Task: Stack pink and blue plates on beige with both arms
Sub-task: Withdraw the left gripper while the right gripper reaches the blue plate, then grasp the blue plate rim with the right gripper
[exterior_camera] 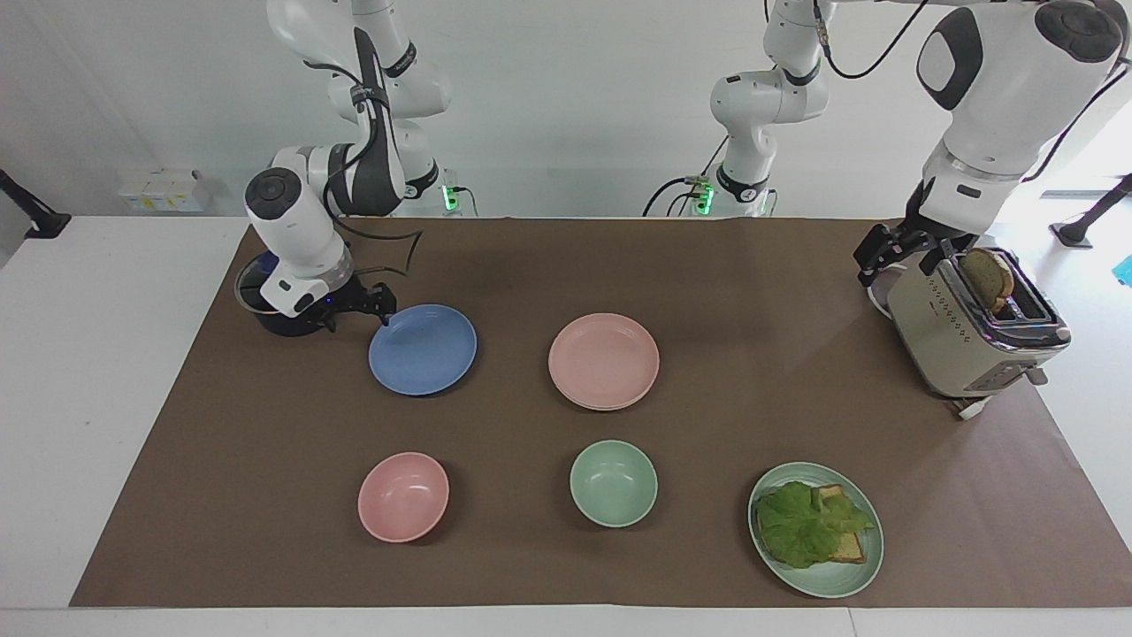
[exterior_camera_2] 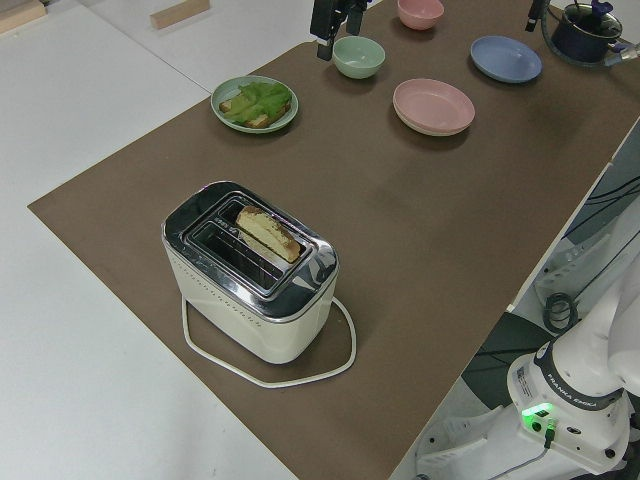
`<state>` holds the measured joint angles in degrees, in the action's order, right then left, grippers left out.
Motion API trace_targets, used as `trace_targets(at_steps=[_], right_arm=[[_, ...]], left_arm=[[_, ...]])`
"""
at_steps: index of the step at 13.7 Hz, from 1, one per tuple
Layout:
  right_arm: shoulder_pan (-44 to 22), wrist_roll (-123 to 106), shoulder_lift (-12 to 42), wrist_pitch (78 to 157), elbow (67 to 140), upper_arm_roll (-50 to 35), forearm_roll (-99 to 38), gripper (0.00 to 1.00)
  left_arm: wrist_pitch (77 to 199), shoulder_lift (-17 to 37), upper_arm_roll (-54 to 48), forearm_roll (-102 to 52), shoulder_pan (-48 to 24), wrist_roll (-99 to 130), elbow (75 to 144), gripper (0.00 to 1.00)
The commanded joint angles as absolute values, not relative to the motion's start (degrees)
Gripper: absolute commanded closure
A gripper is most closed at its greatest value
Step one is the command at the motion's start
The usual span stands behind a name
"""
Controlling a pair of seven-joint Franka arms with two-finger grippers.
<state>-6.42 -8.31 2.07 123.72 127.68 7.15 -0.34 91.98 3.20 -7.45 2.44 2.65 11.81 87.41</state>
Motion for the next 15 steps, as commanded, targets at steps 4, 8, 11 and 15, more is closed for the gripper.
trace_targets(at_steps=[4,8,11,15], right_arm=[[-5.54,-10.81,4.04,127.53,130.43,6.94,-1.67,0.0],[-5.45,-12.39,5.54,128.23,130.69,6.94,-3.86,0.02],[-5.54,-12.48,5.8,128.14,130.61,6.94,-4.13,0.52],[-5.45,-11.87,5.89,127.88,130.52,6.94,-4.22,1.0]], left_arm=[[90.7,1.14,-7.65,2.9,2.81,11.34,87.54,0.0],[90.7,1.05,-7.65,2.9,2.72,11.34,87.63,0.0],[90.7,1.05,-7.65,2.9,2.72,11.34,87.63,0.0],[90.7,1.05,-7.65,2.9,2.72,11.34,87.63,0.0]])
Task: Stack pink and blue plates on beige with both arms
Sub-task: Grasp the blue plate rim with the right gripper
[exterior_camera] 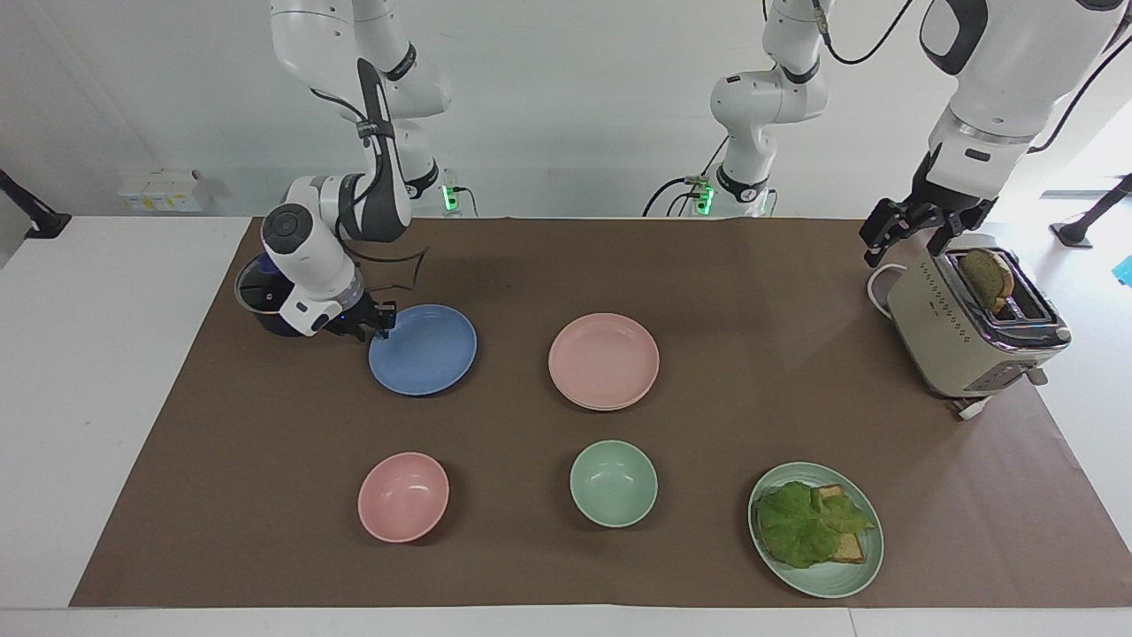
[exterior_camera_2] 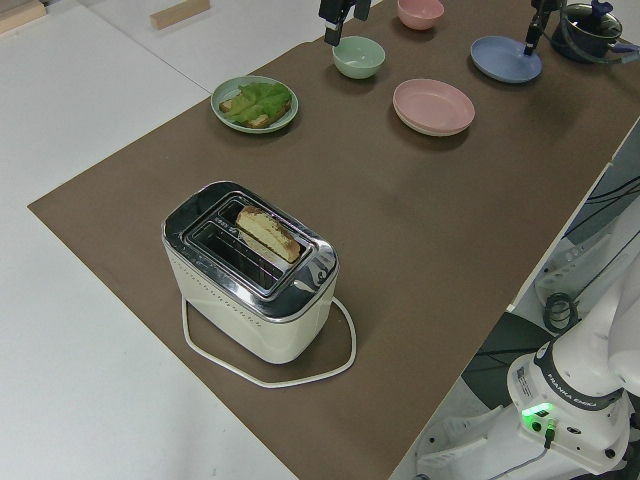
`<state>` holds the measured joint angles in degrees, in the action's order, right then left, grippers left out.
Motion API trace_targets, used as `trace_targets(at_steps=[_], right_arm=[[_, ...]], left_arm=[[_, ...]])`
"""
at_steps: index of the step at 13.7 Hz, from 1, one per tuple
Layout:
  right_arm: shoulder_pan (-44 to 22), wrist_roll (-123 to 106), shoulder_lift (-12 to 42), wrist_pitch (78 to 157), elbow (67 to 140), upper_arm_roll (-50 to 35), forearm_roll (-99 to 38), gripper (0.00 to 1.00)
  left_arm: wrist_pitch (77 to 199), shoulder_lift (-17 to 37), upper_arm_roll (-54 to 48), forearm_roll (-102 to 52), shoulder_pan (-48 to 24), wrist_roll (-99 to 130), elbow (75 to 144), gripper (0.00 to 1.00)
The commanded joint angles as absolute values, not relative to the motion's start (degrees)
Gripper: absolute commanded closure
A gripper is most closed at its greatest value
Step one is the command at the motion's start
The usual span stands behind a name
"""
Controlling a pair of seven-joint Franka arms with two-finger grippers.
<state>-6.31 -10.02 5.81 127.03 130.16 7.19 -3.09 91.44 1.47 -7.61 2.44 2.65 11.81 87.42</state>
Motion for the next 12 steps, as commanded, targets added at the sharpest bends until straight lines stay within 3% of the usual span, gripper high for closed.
trace_targets(at_steps=[1,9,12], right_arm=[[-5.36,-11.95,5.98,127.36,130.08,6.94,-4.57,1.0],[-6.59,-10.91,0.36,113.84,118.58,6.86,-5.01,1.0],[-11.05,-5.74,0.7,108.21,111.03,6.86,-5.01,1.0]], left_arm=[[90.7,1.05,-7.65,2.9,2.72,11.34,87.63,0.0],[90.7,1.05,-7.65,2.9,2.72,11.34,87.54,0.0],[90.7,1.05,-7.65,2.9,2.72,11.34,87.54,0.0]])
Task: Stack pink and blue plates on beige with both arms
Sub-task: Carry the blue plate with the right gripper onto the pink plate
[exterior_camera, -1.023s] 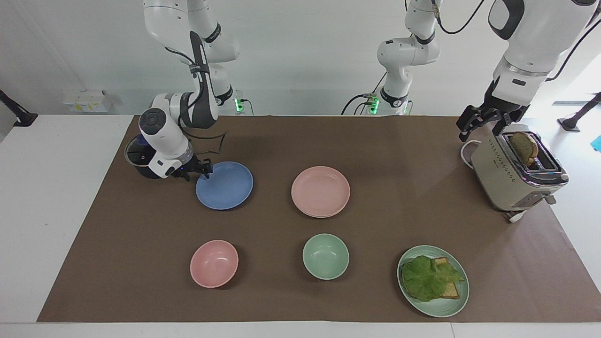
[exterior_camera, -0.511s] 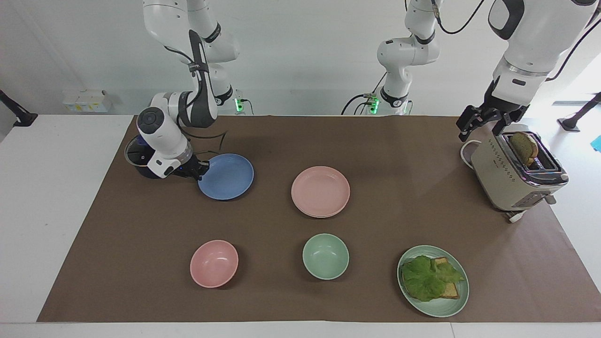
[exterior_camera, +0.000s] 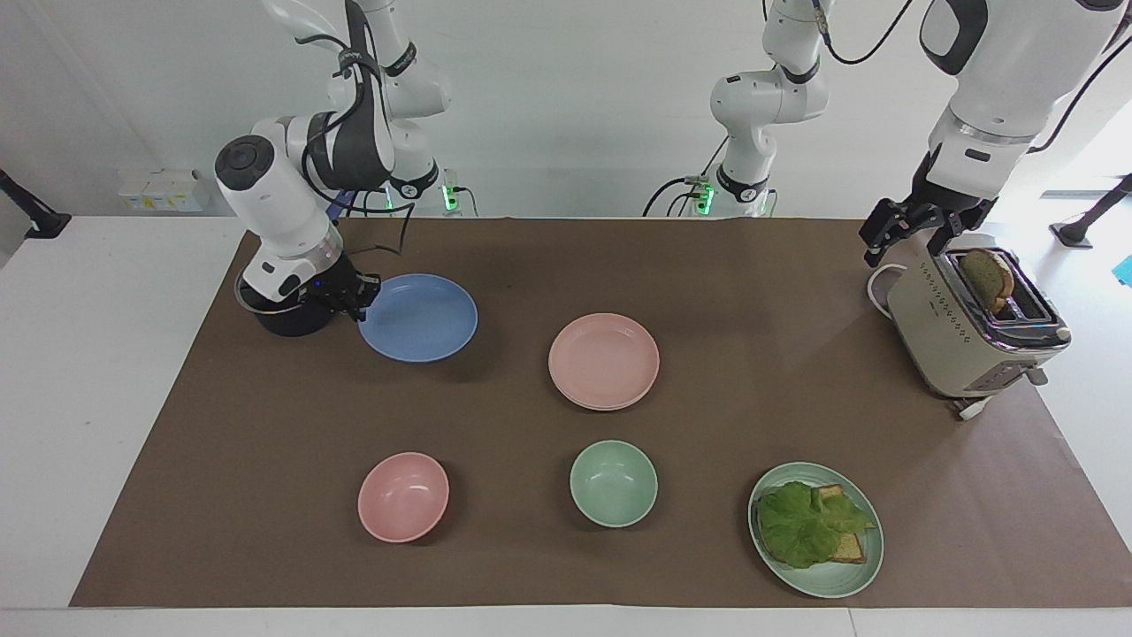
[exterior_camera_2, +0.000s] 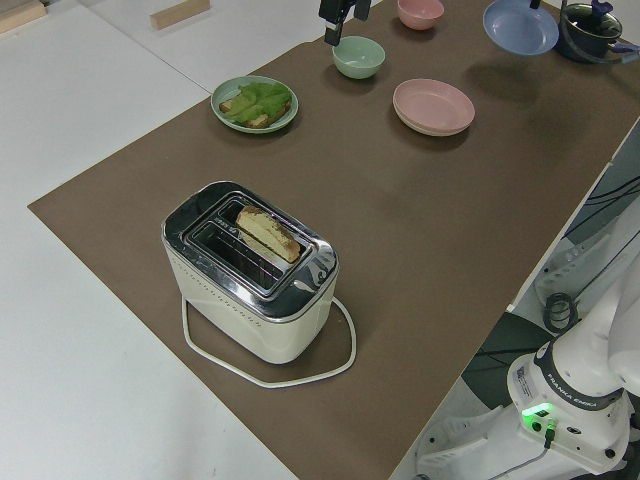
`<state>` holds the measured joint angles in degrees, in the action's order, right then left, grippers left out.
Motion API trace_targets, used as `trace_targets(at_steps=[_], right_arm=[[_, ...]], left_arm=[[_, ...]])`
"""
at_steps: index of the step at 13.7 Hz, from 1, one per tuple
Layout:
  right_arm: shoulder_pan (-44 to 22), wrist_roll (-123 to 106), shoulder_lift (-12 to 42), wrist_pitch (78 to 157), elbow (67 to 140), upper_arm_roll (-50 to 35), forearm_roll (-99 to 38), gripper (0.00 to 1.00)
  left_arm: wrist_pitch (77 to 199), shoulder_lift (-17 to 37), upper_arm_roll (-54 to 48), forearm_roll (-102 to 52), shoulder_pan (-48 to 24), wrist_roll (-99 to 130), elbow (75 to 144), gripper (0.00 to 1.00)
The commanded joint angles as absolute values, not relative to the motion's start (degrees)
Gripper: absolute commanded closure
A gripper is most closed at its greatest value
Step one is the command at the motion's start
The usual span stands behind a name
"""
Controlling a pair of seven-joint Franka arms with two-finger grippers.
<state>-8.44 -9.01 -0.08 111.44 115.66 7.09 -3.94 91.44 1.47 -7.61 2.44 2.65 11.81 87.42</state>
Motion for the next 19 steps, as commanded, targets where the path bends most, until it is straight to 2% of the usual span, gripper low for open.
trace_targets(at_steps=[1,6,13,19], right_arm=[[-12.9,-3.02,1.4,107.67,109.27,6.86,-5.01,1.0],[-21.17,6.75,2.72,112.32,107.58,6.77,-7.37,1.0],[-31.36,23.63,9.48,124.09,107.67,6.77,-18.27,1.0],[-31.64,23.82,14.41,124.98,108.54,6.59,-24.61,1.0]], left_arm=[[90.7,1.14,-7.65,2.9,2.72,11.34,87.63,0.0],[90.7,1.06,-7.65,2.9,2.72,11.34,87.63,0.0],[90.7,1.05,-7.65,2.9,2.72,11.34,87.63,0.0],[90.7,1.06,-7.65,2.9,2.72,11.34,87.63,0.0]])
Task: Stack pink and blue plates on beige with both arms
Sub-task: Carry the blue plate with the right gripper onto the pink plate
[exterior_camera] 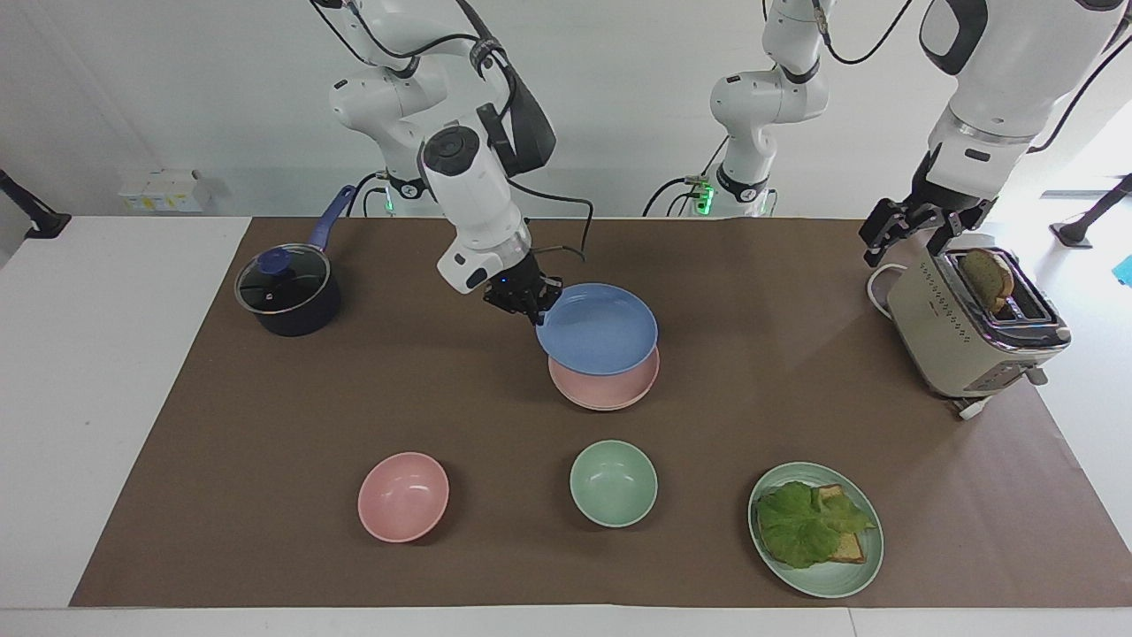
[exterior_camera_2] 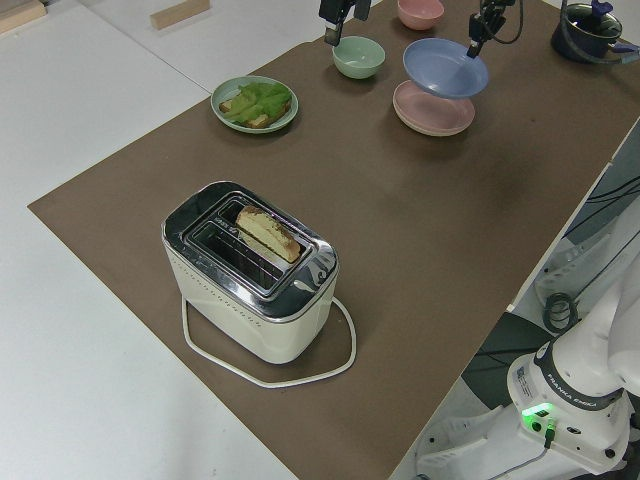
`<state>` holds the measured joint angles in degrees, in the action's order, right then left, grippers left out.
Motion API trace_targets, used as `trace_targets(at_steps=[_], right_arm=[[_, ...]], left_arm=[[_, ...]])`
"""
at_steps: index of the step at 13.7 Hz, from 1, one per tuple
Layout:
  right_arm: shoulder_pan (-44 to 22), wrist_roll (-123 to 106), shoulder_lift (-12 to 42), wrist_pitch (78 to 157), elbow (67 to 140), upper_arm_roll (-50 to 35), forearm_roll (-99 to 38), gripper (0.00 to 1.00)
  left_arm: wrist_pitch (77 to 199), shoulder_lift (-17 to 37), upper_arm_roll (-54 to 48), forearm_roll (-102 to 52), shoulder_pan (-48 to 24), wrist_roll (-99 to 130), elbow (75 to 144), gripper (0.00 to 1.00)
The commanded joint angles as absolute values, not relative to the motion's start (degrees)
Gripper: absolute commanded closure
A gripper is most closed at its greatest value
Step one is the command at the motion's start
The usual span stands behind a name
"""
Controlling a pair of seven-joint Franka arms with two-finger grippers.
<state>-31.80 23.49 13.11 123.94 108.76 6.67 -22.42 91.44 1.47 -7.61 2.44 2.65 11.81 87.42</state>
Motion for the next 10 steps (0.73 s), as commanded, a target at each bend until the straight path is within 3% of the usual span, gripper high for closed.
trace_targets(at_steps=[1,10], right_arm=[[-32.16,23.73,14.94,125.07,109.07,6.59,-24.61,1.0],[-33.14,21.01,15.2,126.56,113.03,6.68,-24.61,1.0]], left_arm=[[90.7,1.05,-7.65,2.9,2.72,11.34,87.63,0.0],[90.7,1.05,-7.65,2.9,2.72,11.34,87.63,0.0]])
